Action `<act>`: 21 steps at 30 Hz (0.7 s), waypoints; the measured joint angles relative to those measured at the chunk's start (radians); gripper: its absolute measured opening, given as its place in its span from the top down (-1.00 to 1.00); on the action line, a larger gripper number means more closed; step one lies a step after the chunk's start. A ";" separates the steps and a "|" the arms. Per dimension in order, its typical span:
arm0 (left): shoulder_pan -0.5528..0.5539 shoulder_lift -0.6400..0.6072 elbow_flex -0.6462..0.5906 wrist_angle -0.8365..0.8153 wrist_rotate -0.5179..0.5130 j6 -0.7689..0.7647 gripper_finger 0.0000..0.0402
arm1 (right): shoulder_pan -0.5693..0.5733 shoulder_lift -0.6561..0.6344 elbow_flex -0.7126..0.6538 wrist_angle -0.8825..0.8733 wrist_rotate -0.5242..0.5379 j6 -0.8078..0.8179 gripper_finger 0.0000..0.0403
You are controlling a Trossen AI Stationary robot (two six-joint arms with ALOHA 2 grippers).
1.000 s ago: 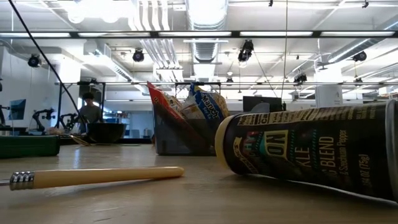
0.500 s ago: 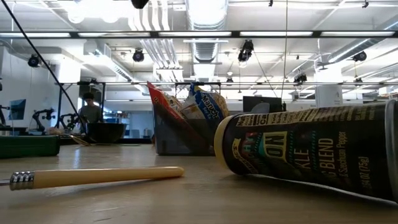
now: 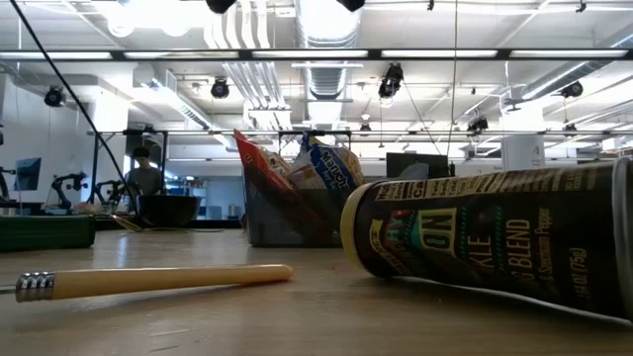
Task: Pick & Place Food Item
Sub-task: Put the red spice can into the left grey bin
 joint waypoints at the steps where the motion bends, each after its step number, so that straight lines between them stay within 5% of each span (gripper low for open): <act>1: 0.000 0.010 -0.001 -0.019 0.006 -0.001 -0.98 | 0.000 0.000 0.000 0.003 -0.001 0.000 0.11; 21: -0.002 0.131 -0.002 -0.036 0.160 -0.001 -0.98 | -0.002 0.014 0.000 0.006 -0.037 -0.003 0.11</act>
